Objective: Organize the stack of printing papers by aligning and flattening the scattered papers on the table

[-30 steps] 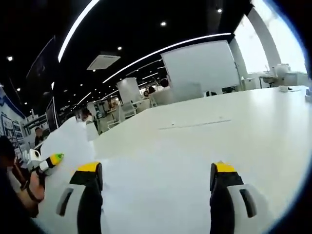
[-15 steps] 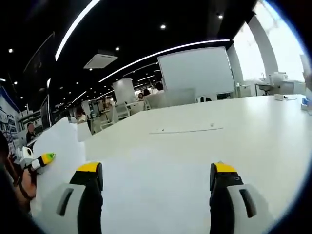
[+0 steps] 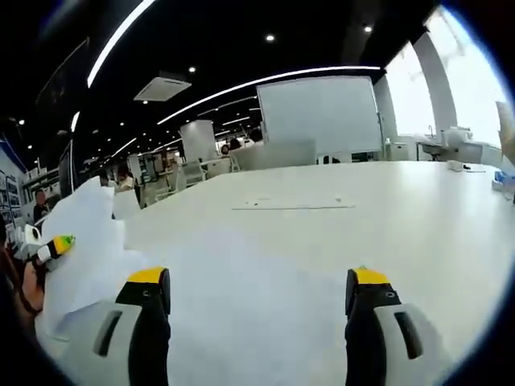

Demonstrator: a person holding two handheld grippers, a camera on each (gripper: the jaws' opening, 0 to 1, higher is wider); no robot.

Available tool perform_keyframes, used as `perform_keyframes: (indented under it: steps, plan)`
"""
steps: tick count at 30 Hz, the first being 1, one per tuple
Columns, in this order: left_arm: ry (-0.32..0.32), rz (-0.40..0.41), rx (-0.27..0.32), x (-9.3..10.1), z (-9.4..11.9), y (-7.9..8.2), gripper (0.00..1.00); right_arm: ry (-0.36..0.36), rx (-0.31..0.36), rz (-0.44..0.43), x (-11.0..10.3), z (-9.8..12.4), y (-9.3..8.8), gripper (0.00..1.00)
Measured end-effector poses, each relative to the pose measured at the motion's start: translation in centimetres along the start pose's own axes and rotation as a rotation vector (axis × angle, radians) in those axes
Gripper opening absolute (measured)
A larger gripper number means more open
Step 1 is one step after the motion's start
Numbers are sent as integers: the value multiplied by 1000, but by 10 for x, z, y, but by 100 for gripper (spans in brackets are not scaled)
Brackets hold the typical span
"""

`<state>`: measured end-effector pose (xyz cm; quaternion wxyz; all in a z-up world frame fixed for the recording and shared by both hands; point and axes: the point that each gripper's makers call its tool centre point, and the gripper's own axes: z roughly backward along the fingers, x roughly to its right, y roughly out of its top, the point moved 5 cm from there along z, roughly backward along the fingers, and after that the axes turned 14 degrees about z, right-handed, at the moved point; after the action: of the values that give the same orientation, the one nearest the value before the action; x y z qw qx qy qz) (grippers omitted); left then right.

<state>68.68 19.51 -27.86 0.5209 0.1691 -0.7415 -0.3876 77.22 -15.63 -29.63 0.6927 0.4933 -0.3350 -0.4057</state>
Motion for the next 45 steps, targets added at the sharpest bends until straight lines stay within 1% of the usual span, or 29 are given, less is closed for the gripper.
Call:
perform_keyframes:
  steps: [5, 9, 14, 17, 23, 28, 32, 37, 39, 42, 45]
  plan:
    - [1, -1, 0, 0, 0, 0, 11, 0, -18, 8, -2, -2, -5, 85]
    - [1, -1, 0, 0, 0, 1, 11, -12, -38, 46, -1, -3, -9, 84]
    - [2, -2, -1, 0, 1, 1, 11, -11, -34, 57, -3, -2, -8, 84]
    - [2, -3, -1, 0, 1, 1, 11, -12, -32, 66, 1, -3, -8, 83]
    - [2, -2, 0, -1, 1, 2, 11, -10, -37, 103, 6, -4, -11, 78]
    - [0, 0, 0, -1, 1, 2, 11, -16, -42, 96, 13, -3, -14, 77]
    - [-1, 1, 0, -1, 2, 2, 11, -11, -39, 109, 15, -2, -15, 73]
    - [-2, 4, 0, -2, 2, 3, 11, 0, -37, 146, 16, -1, -16, 69]
    - [-3, 6, 1, -3, 2, 3, 11, 12, -48, 157, 16, -1, -18, 67]
    - [-3, 7, 1, -4, 2, 3, 11, 17, -75, 158, 17, -1, -23, 68]
    - [-3, 8, 1, -6, 2, 4, 11, 19, -83, 141, 19, -2, -25, 68]
